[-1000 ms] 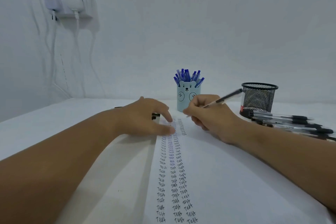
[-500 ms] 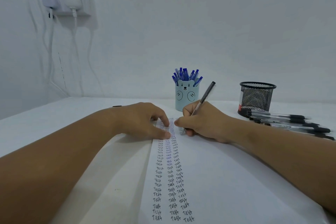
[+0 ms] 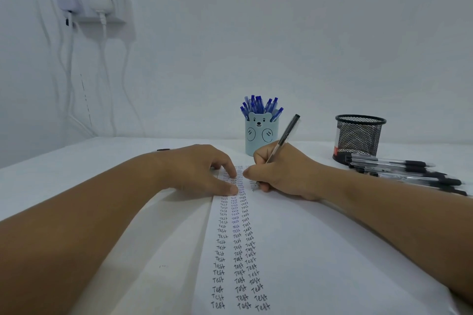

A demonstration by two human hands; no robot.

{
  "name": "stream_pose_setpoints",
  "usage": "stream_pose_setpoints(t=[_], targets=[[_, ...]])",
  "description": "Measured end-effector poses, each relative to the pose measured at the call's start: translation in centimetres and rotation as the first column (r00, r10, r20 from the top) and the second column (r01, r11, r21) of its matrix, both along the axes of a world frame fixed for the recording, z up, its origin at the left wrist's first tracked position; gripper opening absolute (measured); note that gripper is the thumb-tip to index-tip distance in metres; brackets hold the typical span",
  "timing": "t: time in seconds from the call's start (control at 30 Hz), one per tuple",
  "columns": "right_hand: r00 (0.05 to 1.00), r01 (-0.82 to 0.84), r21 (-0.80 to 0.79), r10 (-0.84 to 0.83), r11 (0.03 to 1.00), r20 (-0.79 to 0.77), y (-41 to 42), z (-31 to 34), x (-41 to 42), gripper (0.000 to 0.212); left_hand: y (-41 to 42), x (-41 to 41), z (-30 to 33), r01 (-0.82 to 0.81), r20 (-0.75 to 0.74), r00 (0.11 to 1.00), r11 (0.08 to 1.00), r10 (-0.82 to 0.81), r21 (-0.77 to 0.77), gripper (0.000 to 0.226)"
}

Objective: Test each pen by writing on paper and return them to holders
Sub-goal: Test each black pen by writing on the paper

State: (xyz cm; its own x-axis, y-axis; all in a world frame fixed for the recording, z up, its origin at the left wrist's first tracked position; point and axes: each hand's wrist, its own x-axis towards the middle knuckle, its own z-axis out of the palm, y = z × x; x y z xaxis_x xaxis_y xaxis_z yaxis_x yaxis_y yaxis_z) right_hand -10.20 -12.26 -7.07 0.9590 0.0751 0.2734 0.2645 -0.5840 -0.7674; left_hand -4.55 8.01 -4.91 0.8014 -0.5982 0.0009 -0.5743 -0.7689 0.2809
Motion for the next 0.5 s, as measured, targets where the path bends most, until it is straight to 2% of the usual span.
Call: stream_pose_setpoints(t=[0.13,0.5], targets=[[1.0,0.017,0.001,-0.017,1.0,0.018,-0.06,-0.16,0.1,0.039,-0.15,-0.21,0.13,0.001,0.011,1.0,1.0,-0.001,-0.003,0.041],[1.0,-0.007,0.026,0.006,1.0,0.031,-0.17,-0.22,0.21,0.041,-0.09,-0.08,0.07,0.015,0.015,1.0,1.0,-0.015,0.004,0.045]])
